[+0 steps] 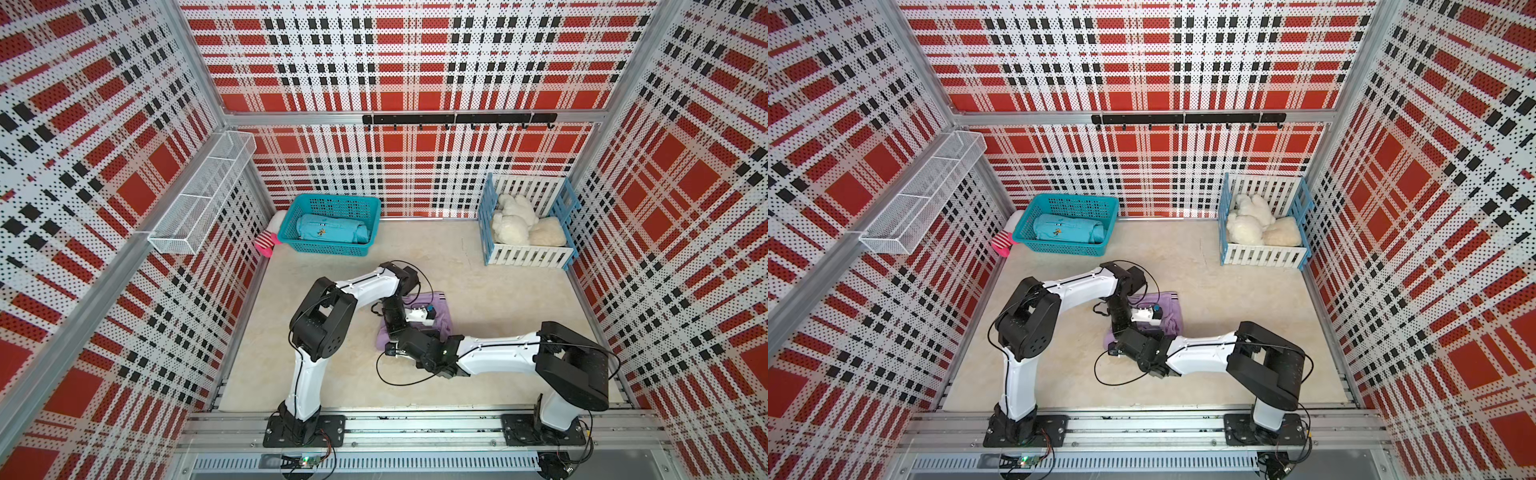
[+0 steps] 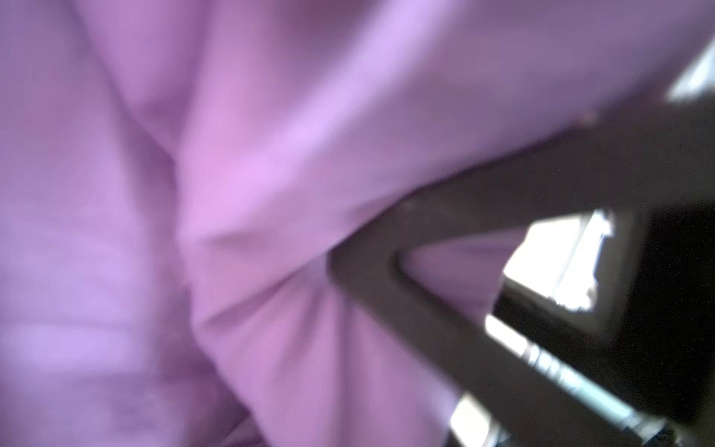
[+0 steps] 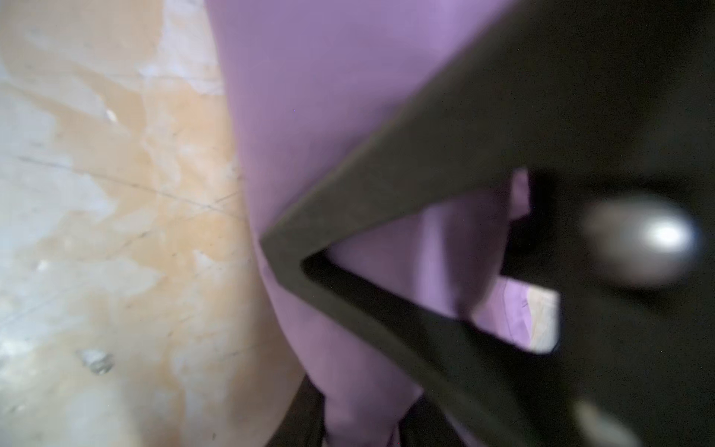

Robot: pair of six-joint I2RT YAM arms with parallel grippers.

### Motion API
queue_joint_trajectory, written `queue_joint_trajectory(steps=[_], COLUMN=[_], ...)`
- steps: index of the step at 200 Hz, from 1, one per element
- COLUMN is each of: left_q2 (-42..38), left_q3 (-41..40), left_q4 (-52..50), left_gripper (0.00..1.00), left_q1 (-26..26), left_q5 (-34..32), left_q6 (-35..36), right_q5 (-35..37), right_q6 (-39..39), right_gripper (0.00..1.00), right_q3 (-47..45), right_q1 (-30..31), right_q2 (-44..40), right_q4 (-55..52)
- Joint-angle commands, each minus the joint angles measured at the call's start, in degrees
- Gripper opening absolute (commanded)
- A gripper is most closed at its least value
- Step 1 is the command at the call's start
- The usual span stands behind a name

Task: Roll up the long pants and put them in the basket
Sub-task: Roll the long pant at the center of the board.

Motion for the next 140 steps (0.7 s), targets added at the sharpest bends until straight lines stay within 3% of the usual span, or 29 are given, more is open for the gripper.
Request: queue_joint_trajectory(steps=[1,5,8,11,52,67,98,114,140], left_q2=[6.7,6.4,6.2,6.0,4.1,1.9,-4.1,-7.0,-12.9], left_q3=[-5.1,-5.1,-5.0,-5.1,-4.2,-3.1,-2.6,-3.9,-8.5], left_q4=[5.5,5.8,6.1,6.4,13.2,15.6,20.3,23.3,29.0], left_gripper=[0.65,0.78,0.94,1.0,0.99,0.99,0.99,0.99,0.99], left_q1=[6.8,7.9,8.7,9.6,23.9,27.9,36.3,38.2,36.0], left_q5=[-11.3,-11.5,-11.8,-12.0,-21.2,-26.3,-29.8,-34.0,-43.1], left_q6=[-0.3,-0.4,-0.6,-0.8,-7.9,-11.4,-17.0,-19.5,-22.0], right_q5=[-4.8,-4.8,-5.0,-5.2,-6.7,-9.0,-16.8,-24.1,-36.9], right_q6=[2.2,2.2,2.2,2.2,2.5,3.0,3.2,2.8,1.0], right_gripper=[0.0,0.0,0.0,0.0,0.0,0.0,0.0,0.0,0.0], right_q3=[-3.4,-3.6,-3.6,-3.7,-4.1,-3.5,-0.4,2.6,9.1], right_q1=[-2.5,-2.5,-2.6,-2.6,-3.8,-4.5,-7.0,-8.6,-13.1], right_q2=[5.7,5.6,5.6,5.5,3.8,2.8,1.3,1.3,2.0], right_q4=[-3.0,-3.0,-3.1,-3.0,-4.2,-5.8,-11.1,-15.5,-23.5])
